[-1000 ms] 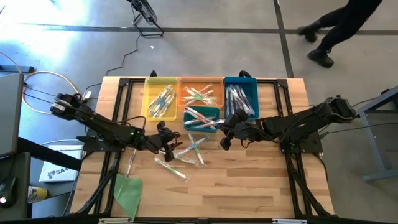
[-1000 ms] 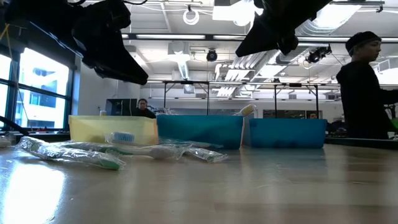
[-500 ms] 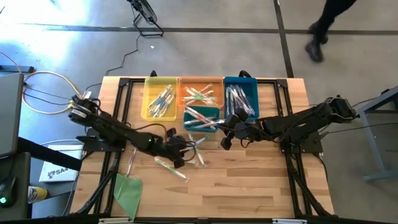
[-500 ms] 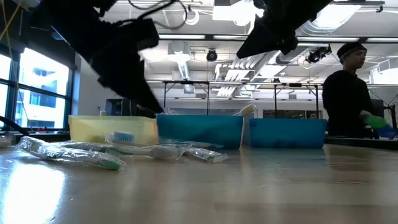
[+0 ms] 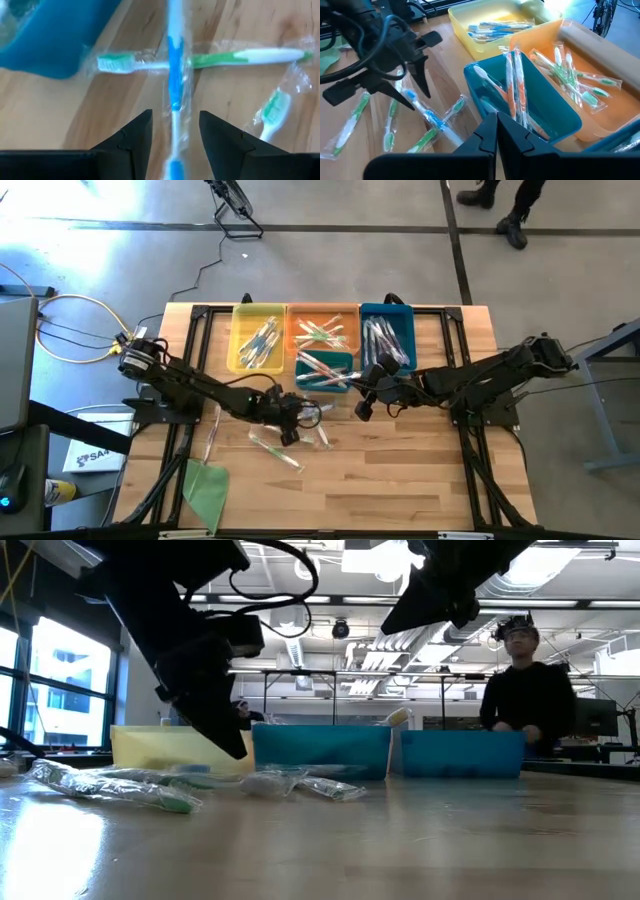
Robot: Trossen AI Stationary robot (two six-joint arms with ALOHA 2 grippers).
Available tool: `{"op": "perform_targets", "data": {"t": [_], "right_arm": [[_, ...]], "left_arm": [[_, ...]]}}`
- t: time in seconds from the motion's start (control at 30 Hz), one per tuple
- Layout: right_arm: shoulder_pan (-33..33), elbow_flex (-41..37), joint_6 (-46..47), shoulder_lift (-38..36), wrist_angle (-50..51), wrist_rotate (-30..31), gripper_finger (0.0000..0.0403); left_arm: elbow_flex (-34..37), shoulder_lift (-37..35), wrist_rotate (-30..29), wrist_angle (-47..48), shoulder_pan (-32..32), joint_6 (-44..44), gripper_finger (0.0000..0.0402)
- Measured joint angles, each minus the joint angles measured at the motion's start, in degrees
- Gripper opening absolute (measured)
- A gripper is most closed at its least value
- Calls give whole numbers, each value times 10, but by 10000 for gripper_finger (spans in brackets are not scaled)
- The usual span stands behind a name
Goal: Pick & Place Toothbrushes
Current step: Put the blue toothbrush into the yellow bin
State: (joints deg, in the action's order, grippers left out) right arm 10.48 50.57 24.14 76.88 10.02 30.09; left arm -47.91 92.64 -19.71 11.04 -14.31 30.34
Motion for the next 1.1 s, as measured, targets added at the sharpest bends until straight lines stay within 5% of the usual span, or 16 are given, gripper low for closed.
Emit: {"op": "perform_targets", "data": {"t": [1.1], "right_arm": [[0, 0, 0, 0, 19, 0, 4]], "left_arm": [[-1, 60, 51, -57, 16, -65, 158]]}}
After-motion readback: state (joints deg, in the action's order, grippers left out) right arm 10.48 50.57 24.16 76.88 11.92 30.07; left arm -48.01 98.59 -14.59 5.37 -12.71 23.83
